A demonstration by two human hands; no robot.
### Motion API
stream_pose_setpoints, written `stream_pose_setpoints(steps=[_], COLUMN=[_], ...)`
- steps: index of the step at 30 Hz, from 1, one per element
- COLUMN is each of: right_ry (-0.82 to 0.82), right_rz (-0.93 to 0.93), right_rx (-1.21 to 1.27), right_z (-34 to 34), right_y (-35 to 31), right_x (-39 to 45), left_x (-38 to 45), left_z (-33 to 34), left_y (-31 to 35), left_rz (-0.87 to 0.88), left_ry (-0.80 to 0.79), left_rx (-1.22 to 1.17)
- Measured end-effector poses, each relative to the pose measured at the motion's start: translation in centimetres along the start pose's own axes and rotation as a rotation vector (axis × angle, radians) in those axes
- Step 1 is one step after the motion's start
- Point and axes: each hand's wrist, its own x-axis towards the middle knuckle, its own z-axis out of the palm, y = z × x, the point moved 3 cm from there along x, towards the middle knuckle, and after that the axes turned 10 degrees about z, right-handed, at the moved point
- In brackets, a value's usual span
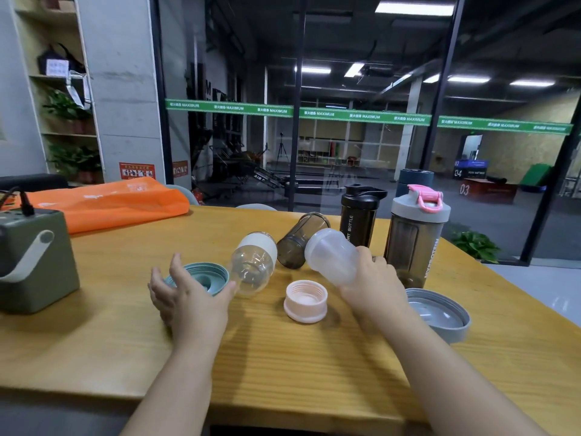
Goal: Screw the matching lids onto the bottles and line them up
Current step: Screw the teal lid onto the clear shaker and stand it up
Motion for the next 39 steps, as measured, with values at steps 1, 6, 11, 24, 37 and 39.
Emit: stream_pose_setpoints(steps=[1,6,11,24,37,39], right_ry=[0.013,0.055,0.101,-0.027,-0.054,-0.096], right_rz=[-0.004,-0.02,-0.044,-0.192,-0.259,-0.276], right_rx=[0.009,0.045,0.096,0.877,1.003,0.989], right_z=[-0.1,-0.3,-1.1,-5.0,-6.5,-6.4], right_y=[0.0,-0.1,-0.1,0.8,1.6,1.9], right_x=[-0.1,-0.7,-1.2,0.3,4.4,4.7], left_x=[0.0,0.1,-0.4,0.4,5.1,5.0], left_z=[0.0,-0.2,-0.8,1.3,7.4,7.7], left_y=[0.0,-0.1,1.1,7.0,10.0,9.5], left_rz=[-0.021,-0.036,0.107,0.12,-0.125,-0.149], left_ry=[-0.006,0.036,0.161,-0.152,-0.426,-0.46], left_rx=[-0.034,-0.101,-0.166,-0.842,-1.144,-1.167])
